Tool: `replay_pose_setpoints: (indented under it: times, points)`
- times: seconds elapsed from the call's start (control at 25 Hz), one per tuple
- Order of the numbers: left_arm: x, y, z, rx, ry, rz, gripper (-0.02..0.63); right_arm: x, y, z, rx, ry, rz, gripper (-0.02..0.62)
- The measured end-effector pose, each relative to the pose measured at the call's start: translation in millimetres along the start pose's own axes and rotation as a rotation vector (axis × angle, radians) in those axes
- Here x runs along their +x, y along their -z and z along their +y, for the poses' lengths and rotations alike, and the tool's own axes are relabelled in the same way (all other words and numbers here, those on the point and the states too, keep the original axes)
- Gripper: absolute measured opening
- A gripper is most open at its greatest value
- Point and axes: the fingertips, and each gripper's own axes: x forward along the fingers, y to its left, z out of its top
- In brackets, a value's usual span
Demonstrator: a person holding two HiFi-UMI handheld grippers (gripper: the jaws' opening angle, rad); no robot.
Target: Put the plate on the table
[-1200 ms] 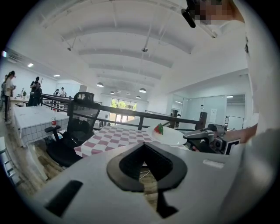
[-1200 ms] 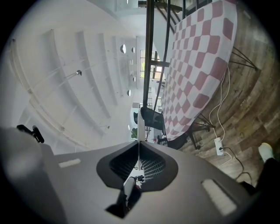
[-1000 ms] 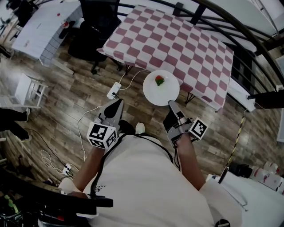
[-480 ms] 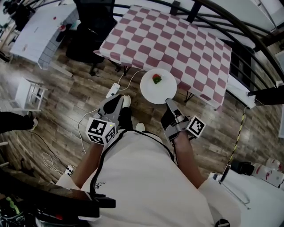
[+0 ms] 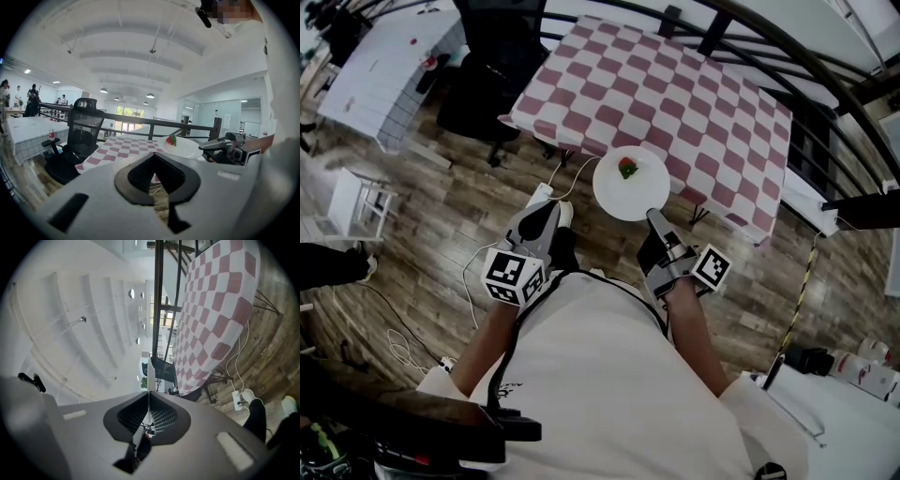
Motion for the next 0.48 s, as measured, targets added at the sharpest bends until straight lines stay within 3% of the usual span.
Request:
replay_pose_setpoints:
  times: [0.48]
  points:
    - [68.6,-28.4,85.5,-0.018,0.038,0.015,0.007,105.0,-31.1,-3.8,-0.002,0.020,-0.004,0.017]
